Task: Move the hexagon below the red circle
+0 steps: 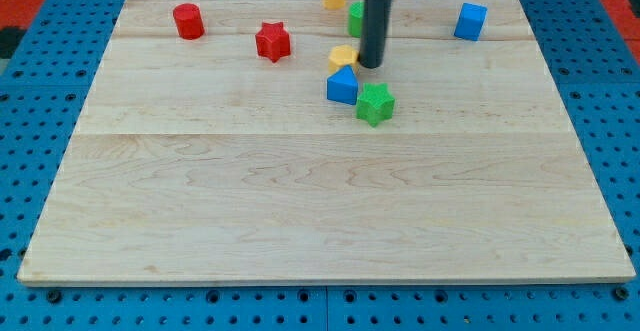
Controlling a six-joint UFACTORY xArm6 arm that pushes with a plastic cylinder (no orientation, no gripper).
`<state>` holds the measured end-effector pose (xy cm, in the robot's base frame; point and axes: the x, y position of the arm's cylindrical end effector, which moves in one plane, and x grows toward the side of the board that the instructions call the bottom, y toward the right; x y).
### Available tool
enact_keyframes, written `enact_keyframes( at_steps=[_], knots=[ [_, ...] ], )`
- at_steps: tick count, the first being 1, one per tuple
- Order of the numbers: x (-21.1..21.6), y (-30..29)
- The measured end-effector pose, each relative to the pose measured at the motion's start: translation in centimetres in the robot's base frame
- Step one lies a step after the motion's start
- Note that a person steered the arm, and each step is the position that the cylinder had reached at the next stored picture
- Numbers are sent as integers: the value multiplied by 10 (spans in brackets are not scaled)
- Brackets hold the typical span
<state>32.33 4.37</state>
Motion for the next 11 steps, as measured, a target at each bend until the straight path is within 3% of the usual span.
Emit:
enact_keyframes(
  at_steps=[2, 4, 6, 9, 11],
  knots=[
    [1, -122],
    [25, -70],
    [54, -182],
    [25, -187],
    [30, -256]
  ],
)
